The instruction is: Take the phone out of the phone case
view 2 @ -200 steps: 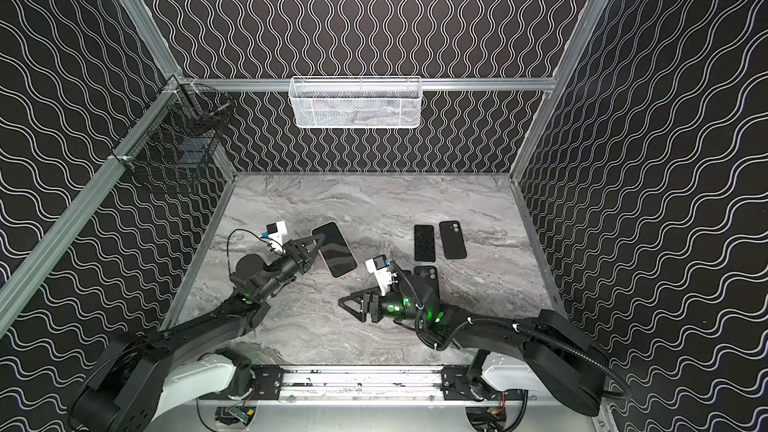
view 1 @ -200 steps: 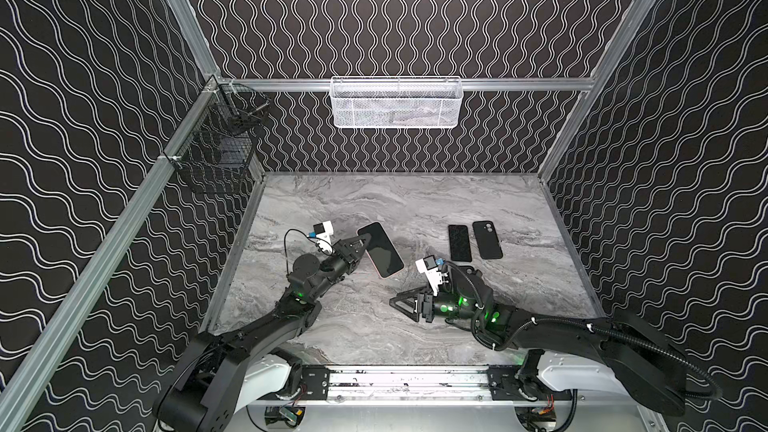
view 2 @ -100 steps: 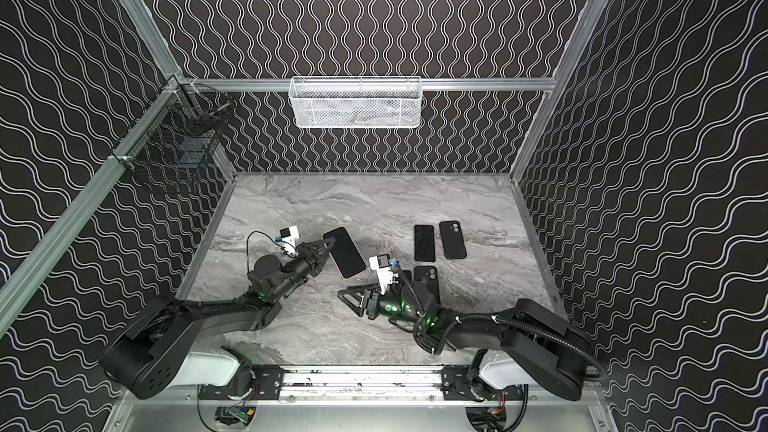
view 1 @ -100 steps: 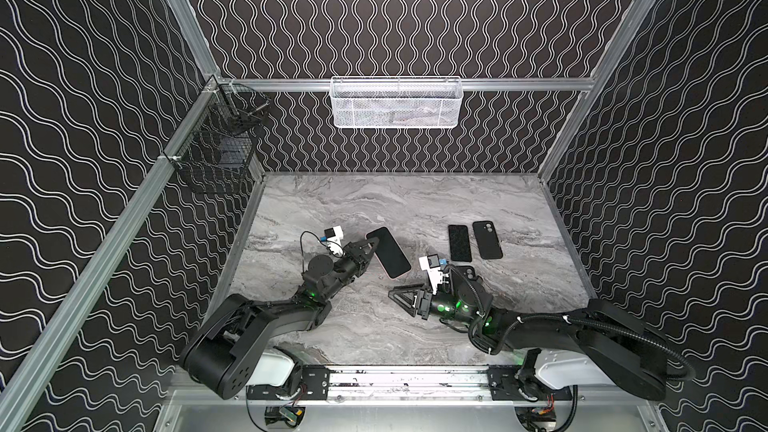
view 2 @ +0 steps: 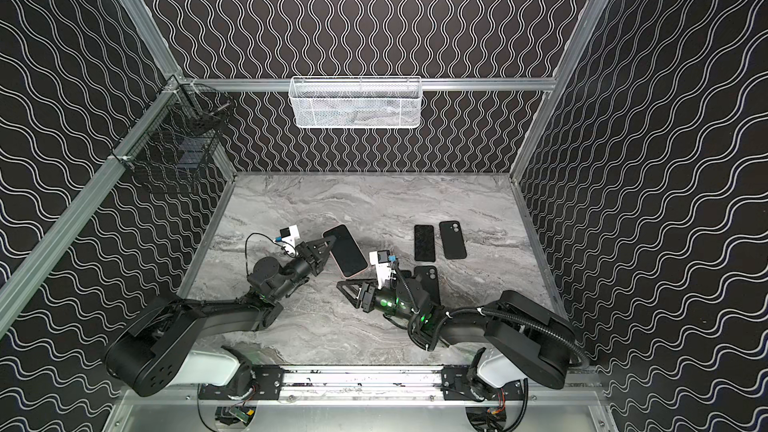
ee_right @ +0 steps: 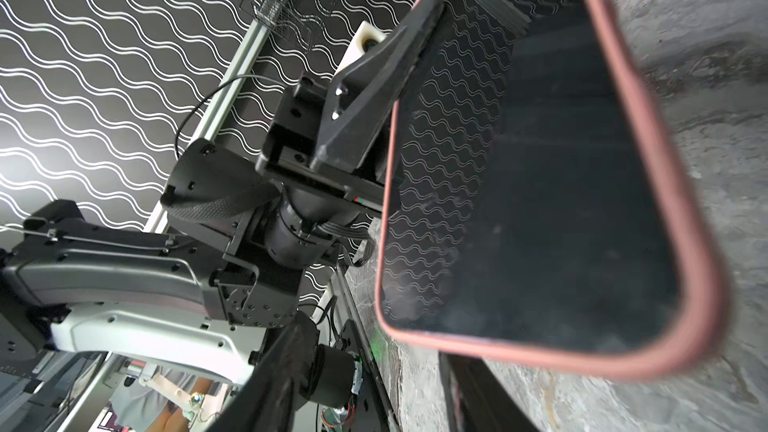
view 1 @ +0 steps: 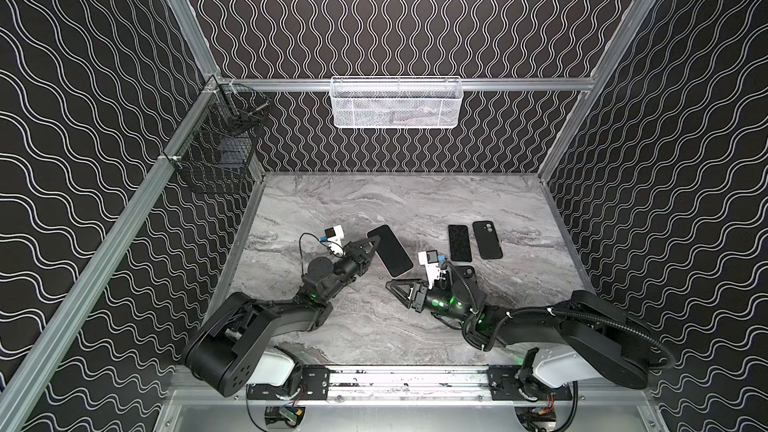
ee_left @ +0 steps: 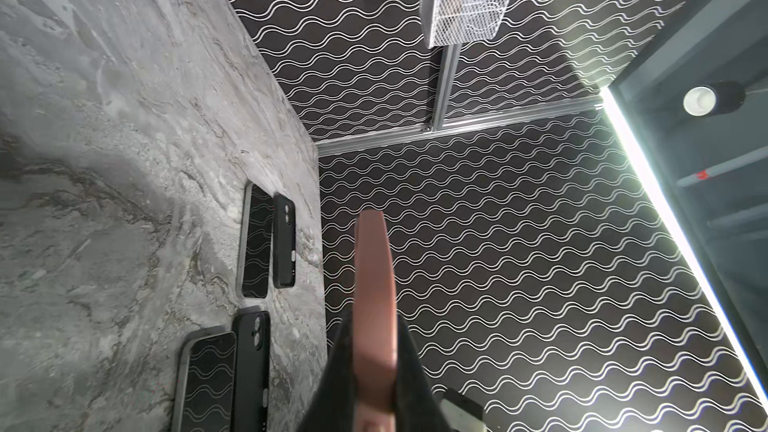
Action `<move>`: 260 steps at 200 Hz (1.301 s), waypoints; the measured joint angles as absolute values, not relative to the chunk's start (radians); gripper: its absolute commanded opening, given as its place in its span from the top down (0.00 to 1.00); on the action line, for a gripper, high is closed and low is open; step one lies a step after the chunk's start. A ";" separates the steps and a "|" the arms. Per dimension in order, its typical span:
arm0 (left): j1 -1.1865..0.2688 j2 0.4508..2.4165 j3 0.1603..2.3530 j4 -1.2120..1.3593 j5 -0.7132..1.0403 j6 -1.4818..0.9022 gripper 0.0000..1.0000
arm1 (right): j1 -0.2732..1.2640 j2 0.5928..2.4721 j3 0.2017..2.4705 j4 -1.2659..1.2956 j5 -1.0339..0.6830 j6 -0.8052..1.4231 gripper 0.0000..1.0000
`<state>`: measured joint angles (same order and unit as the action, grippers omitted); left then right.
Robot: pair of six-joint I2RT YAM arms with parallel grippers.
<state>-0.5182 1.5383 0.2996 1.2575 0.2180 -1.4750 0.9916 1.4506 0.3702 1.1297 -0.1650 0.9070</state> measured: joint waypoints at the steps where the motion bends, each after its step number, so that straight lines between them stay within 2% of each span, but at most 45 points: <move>1: -0.518 1.537 0.299 1.258 0.218 -1.475 1.00 | 0.991 1.451 0.370 1.132 -0.164 0.908 0.50; 46: -0.526 1.490 0.293 1.250 0.218 -1.485 1.00 | 0.981 1.480 0.369 1.184 -0.159 0.924 0.62; 76: -0.533 1.467 0.293 1.230 0.214 -1.484 1.00 | 0.981 1.496 0.369 1.221 -0.163 0.928 0.65; 134: -0.539 1.456 0.281 1.209 0.205 -1.485 1.00 | 0.980 1.513 0.369 1.260 -0.175 0.933 0.78; 260: -0.544 1.471 0.277 1.224 0.162 -1.541 1.00 | 0.986 1.529 0.376 1.290 -0.181 0.951 0.95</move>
<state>-0.5442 1.4708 0.2771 1.2240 0.1616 -1.5410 0.9863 1.5291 0.3759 1.2903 -0.1810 0.9512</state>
